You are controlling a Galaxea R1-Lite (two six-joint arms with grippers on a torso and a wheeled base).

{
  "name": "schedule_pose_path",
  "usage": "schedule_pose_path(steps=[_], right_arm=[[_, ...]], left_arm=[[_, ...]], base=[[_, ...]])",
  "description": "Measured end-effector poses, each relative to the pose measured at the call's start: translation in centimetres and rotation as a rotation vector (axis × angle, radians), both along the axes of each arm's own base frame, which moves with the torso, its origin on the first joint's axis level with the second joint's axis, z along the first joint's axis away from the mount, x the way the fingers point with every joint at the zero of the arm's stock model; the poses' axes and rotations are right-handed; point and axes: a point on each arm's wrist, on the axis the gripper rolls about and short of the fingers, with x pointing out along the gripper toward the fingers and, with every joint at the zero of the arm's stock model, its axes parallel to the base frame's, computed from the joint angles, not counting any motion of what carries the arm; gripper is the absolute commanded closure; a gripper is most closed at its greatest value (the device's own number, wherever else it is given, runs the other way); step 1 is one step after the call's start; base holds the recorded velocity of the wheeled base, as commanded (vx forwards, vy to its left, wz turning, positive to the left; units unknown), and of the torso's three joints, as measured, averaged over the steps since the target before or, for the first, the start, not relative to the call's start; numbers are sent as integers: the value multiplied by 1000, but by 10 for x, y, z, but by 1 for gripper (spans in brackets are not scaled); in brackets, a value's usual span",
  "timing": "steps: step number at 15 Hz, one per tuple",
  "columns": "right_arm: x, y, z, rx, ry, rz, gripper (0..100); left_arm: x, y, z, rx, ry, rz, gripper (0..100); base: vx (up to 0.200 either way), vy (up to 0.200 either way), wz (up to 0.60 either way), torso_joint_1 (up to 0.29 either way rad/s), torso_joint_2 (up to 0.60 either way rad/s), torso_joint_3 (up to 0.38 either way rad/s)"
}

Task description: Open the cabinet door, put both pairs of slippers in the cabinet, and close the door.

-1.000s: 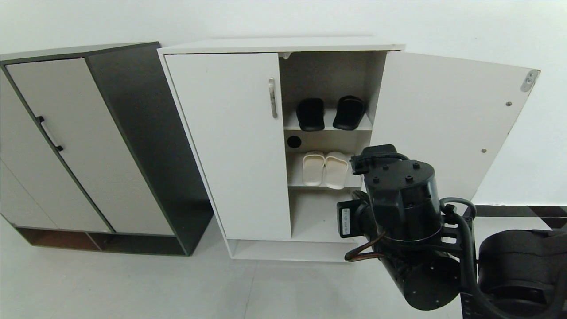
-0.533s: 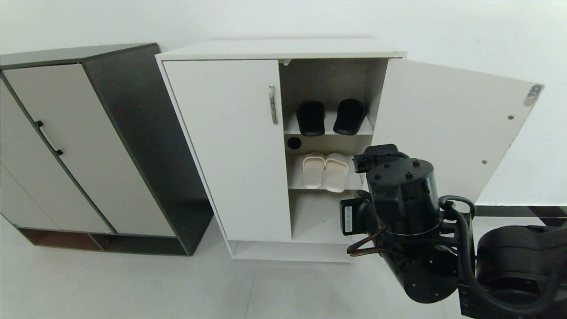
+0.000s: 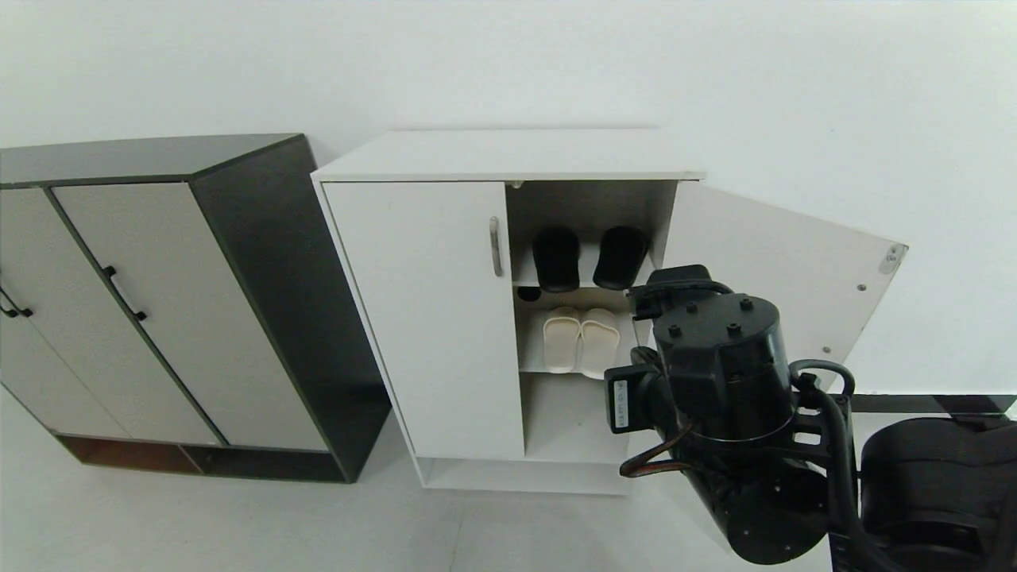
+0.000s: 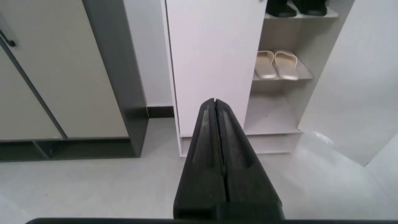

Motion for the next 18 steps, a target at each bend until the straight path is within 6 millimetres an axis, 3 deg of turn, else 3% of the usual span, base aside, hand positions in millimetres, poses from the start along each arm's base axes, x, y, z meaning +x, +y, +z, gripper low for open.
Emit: schedule_pose_path(steps=[18], right_arm=[[1, -3, -3, -10, 7, -7, 100]], left_arm=[[0, 0, 0, 0, 0, 1, 100]], base=[[0, 0, 0, 210, -524, -316]])
